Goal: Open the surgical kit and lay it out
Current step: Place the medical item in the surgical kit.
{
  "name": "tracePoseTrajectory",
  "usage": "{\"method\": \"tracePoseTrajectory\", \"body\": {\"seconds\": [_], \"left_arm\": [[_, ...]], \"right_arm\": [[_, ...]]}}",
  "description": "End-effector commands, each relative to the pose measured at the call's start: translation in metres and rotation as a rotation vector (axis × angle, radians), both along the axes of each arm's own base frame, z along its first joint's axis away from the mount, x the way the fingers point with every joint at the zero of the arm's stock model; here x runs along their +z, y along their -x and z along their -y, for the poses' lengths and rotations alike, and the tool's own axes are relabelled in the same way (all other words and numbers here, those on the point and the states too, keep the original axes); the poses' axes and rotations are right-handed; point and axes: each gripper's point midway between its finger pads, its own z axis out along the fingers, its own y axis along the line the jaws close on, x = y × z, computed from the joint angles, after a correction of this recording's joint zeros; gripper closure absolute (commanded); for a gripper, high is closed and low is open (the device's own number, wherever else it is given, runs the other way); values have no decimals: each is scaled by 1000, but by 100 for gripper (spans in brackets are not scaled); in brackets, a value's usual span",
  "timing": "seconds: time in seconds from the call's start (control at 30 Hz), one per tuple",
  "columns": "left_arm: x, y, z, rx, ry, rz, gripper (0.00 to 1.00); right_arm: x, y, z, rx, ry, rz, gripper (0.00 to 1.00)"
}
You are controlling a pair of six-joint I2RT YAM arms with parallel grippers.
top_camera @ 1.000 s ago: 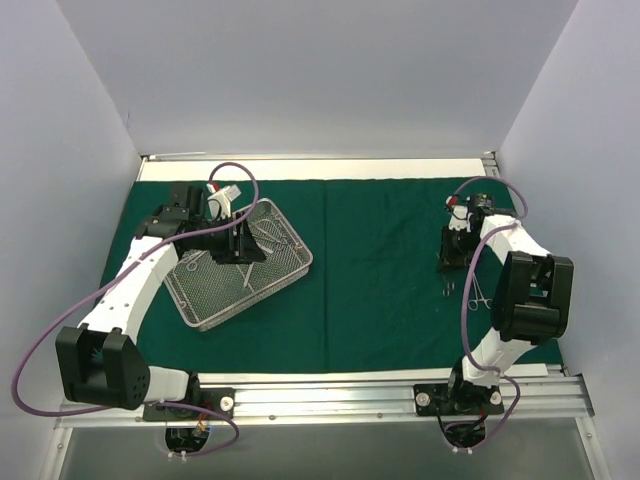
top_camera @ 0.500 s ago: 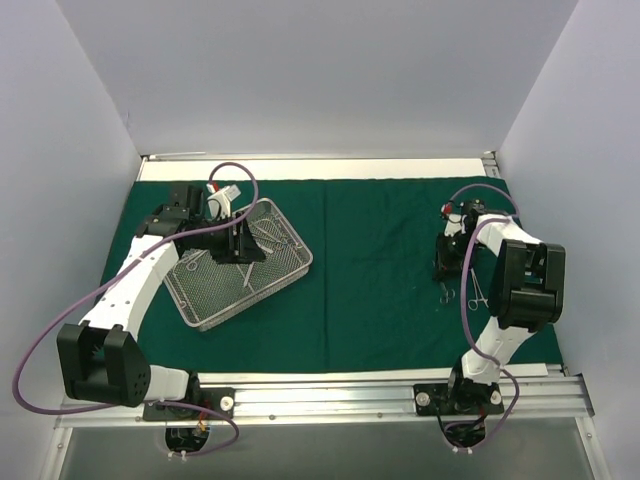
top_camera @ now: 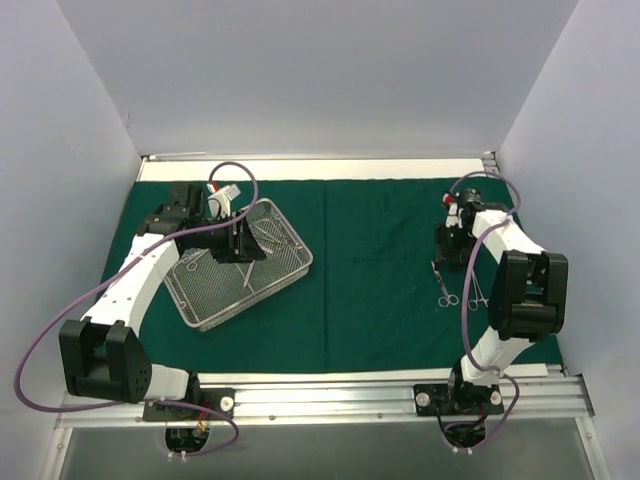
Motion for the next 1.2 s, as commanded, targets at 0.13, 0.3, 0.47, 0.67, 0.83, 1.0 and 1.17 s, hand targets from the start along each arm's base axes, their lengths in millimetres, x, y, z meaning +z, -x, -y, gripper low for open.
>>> {"method": "tracePoseTrajectory", "body": {"seconds": [0.13,0.3,0.47,0.67,0.83,1.0,1.17], "left_arm": [[8,-8,4,-15,43,37,41],[5,-6,3,-14,41,32,41],[4,-7,1,-6,41,32,41],[6,-9,1,-4,43,37,41],[5,-8,-1,-1,40,32,41],[4,-9,-2,4,38,29,41],[3,-10,-2,3,38,30,41]], "right_arm": [[0,7,0,38,155,-61,64],[-4,-2,12,41,218,-67,63],[-9,-13,9,79,243,-78,64],[-14,-25,4,90,239,-75,67],[-19,-28,0,93,237,-79,68],[-27,-26,-4,99,238,-96,69],[-33,-23,-5,95,242,-120,71]]}}
